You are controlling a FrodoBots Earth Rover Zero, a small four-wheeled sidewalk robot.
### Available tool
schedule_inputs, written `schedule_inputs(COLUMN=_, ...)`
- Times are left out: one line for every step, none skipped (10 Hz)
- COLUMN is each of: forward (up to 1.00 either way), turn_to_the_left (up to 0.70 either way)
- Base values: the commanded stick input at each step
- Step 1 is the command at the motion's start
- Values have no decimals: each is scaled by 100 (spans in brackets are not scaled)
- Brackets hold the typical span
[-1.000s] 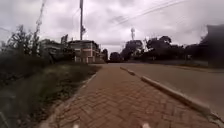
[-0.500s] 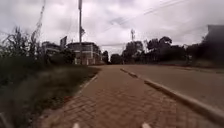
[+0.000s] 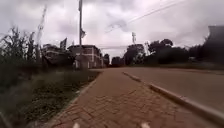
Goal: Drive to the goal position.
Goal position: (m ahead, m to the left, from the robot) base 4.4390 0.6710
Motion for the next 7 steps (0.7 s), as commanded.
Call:
schedule_inputs(forward=70, turn_to_the_left=0)
schedule_inputs(forward=70, turn_to_the_left=0)
schedule_inputs(forward=70, turn_to_the_left=0)
schedule_inputs(forward=70, turn_to_the_left=0)
schedule_inputs(forward=70, turn_to_the_left=0)
schedule_inputs(forward=70, turn_to_the_left=0)
schedule_inputs(forward=70, turn_to_the_left=0)
